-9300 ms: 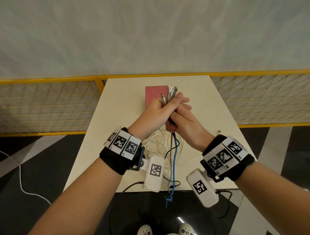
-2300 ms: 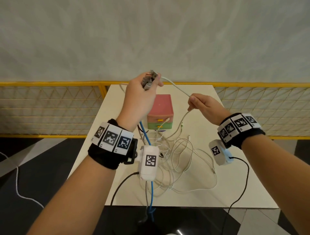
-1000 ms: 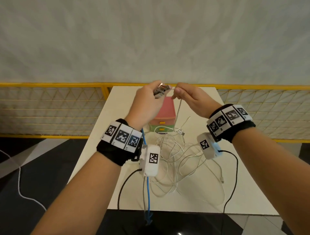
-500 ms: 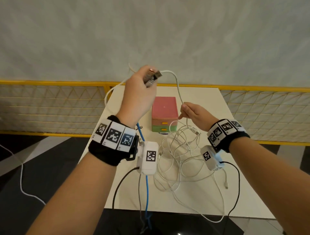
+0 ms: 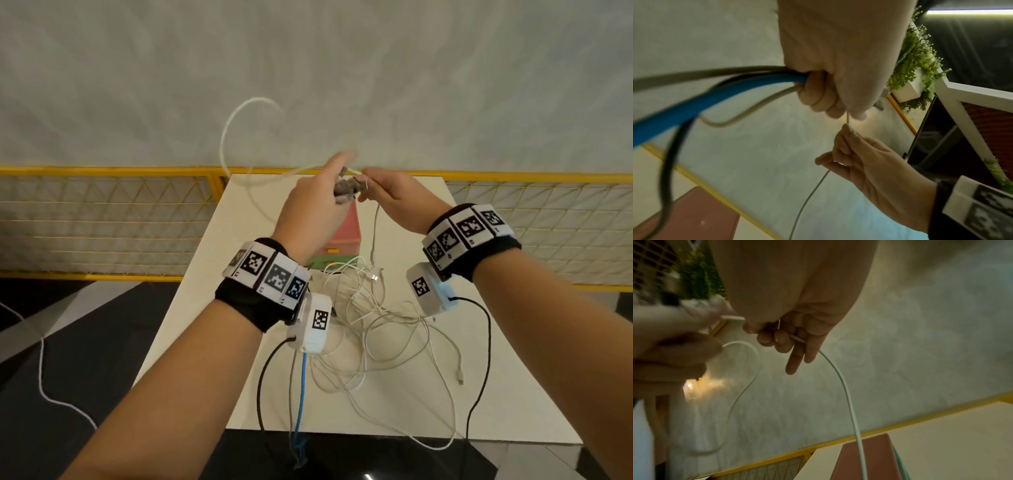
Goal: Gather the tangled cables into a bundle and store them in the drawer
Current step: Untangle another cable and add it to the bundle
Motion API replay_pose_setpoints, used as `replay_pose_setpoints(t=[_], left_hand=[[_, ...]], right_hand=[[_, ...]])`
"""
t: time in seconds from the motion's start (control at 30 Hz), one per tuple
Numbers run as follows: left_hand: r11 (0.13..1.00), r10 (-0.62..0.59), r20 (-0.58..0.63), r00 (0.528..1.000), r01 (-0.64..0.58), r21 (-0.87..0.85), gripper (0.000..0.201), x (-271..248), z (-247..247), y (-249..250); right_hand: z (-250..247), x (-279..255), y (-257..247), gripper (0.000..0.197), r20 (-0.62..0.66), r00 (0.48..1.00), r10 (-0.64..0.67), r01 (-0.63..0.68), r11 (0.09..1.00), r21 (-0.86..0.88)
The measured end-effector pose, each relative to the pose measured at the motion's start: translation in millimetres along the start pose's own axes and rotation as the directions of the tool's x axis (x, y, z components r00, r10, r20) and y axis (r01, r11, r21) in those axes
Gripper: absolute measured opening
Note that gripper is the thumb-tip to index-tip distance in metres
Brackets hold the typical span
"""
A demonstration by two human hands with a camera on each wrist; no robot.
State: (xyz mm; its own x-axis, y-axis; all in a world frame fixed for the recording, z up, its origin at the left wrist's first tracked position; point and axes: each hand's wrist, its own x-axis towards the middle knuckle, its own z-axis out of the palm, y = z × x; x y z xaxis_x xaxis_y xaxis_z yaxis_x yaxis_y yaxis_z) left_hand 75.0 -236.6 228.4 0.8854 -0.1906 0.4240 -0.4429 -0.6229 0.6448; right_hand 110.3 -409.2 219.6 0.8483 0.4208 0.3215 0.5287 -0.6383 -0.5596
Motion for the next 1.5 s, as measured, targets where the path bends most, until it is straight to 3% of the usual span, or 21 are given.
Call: replay_pose_setpoints(t=[0.07,0.13,0.27,0.37,0.43,0.5,0.57,0.63,0.7,0.77,0.8,0.9,1.03,1.17,1.3,1.5], left_hand=[[0.995,-0.062,0.021,0.998,0.060,0.082,0.016,3.7,-1.2,-5.9],[0.996,-0.090,-0.015,0.996,0.090,0.028,0.006,5.2,-3.4,-13.9],[0.953,-0.097,-0.162,0.982,0.044,-0.301,0.009,2.7,-20.6,-15.2],[0.901,-0.163,-0.250,0.954,0.041,-0.432,0.012,1.5,-40.2,-9.4],[0.885,-0.207,-0.195,0.959,0.098,-0.454,0.029,0.1,-49.1,-4.2],[0.862,-0.197,-0.106,0.975,0.121,-0.493,0.048,-4.5,-53.1,7.0],[0.839,-0.173,-0.026,0.985,0.134,-0.527,0.053,-10.0,-55.5,19.8],[0.802,-0.136,0.075,0.988,0.154,-0.577,0.053,-15.5,-56.0,28.7],[0.775,-0.085,0.170,0.982,0.173,-0.608,0.055,-20.4,-55.2,35.0],[0.753,-0.004,0.238,0.971,0.160,-0.638,0.056,-26.4,-54.4,43.7],[0.753,0.050,0.253,0.966,0.130,-0.645,0.058,-29.1,-53.5,48.1],[0.826,0.149,0.250,0.957,0.018,-0.563,0.059,-35.1,-51.5,61.0],[0.867,0.134,0.240,0.961,0.003,-0.499,0.059,-38.2,-45.4,71.2],[0.874,0.123,0.211,0.970,-0.006,-0.485,0.063,-40.6,-44.8,73.7],[0.810,0.046,0.113,0.993,0.029,-0.586,0.064,-39.2,-55.1,71.8],[0.732,-0.021,0.012,1.000,0.024,-0.680,0.054,-37.1,-71.6,63.5]], right_hand=[[-5.3,-1.7,-2.8,0.033,-0.006,0.999,-0.035,0.035,0.997,-0.063],[-10.7,-8.0,0.8,0.024,-0.001,0.999,-0.044,0.043,0.995,-0.089],[-19.5,-30.4,3.1,0.022,0.024,0.998,0.060,-0.059,0.998,-0.024],[-27.0,-56.6,-21.2,0.022,0.146,0.978,0.149,-0.168,0.978,0.127],[-30.4,-77.2,-47.6,0.018,0.325,0.939,0.108,-0.152,0.982,0.112],[-33.0,-94.3,-71.2,0.020,0.522,0.850,0.074,-0.126,0.990,0.066],[-37.2,-106.2,-87.1,0.032,0.612,0.787,0.078,-0.141,0.988,0.055],[-43.0,-111.6,-93.8,0.037,0.523,0.849,0.072,-0.135,0.987,0.083],[-45.5,-111.9,-91.5,0.033,0.294,0.955,0.041,-0.066,0.995,0.075],[-42.6,-108.9,-86.7,0.028,0.094,0.996,0.008,-0.012,0.999,0.043],[-39.0,-107.1,-85.8,0.026,0.060,0.998,-0.001,-0.001,0.999,0.035],[-22.8,-104.8,-89.5,0.032,0.117,0.993,-0.034,0.027,0.998,0.057],[0.0,-100.1,-110.0,0.032,0.153,0.984,-0.088,0.040,0.956,0.290],[22.9,-96.2,-107.9,0.029,0.158,0.986,-0.049,-0.025,0.900,0.436],[64.0,-110.8,-79.2,0.024,0.274,0.961,-0.026,-0.041,0.971,0.234],[89.7,-130.1,-8.5,0.023,0.260,0.916,0.304,-0.319,0.948,0.016]])
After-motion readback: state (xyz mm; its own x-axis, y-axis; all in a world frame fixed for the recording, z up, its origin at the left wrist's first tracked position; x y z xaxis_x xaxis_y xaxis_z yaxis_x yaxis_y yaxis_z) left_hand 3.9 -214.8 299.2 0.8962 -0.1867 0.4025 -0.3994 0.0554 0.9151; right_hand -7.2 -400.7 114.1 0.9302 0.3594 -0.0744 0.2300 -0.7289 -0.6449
